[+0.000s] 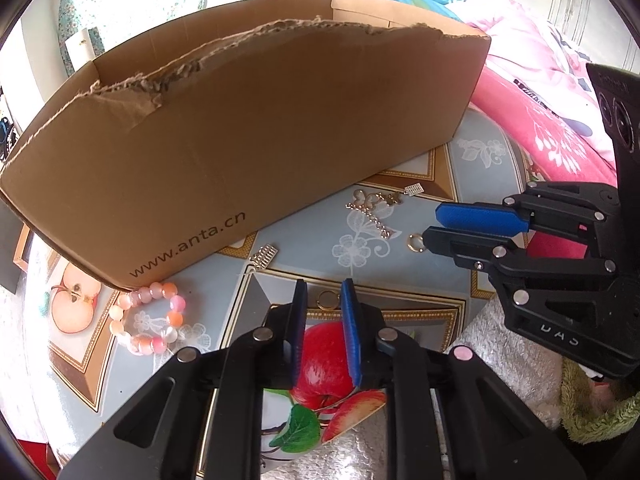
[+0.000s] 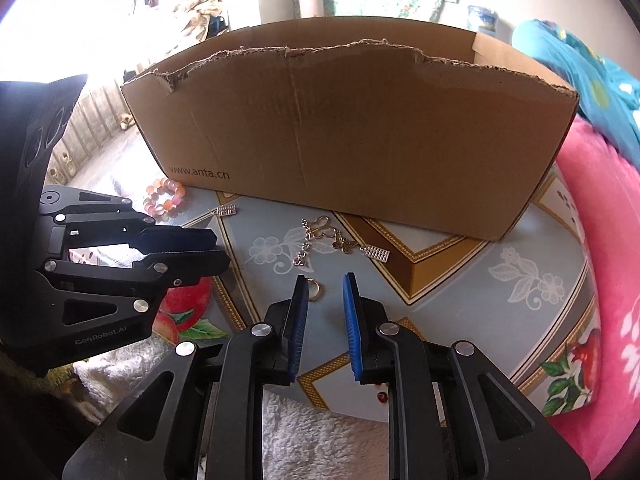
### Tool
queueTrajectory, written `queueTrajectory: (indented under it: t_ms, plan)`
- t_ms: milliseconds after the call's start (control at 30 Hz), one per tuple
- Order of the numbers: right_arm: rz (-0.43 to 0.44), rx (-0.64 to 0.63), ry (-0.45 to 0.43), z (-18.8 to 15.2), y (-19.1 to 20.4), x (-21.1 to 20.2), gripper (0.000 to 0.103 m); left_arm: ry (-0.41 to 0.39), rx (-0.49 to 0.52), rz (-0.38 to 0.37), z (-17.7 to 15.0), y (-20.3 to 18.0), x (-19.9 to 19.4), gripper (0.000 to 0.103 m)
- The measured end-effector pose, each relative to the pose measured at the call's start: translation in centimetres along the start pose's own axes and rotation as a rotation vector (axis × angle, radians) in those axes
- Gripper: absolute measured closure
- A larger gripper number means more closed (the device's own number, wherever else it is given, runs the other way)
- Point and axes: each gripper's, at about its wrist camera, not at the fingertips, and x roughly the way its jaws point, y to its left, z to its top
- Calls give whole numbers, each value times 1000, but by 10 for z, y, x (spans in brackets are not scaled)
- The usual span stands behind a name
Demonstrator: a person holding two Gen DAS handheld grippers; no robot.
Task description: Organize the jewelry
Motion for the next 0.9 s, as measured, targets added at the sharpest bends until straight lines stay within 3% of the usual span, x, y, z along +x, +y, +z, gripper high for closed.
queueTrajectory:
  t_ms: [400,567,733,900]
  plan:
    - [166,105,68,3,-10,8,84,-4,-3,-2,0,1,-1,86]
    - [141,107,62,8,-9,7,83,-5,-2,-3,0,1,-1,86]
    - [193,129,70,9,-5,11,83,-4,-3,-4,0,1,-1,86]
    - [180,118,60,9,-6,4,83,-5,0,-3,0,1,-2,86]
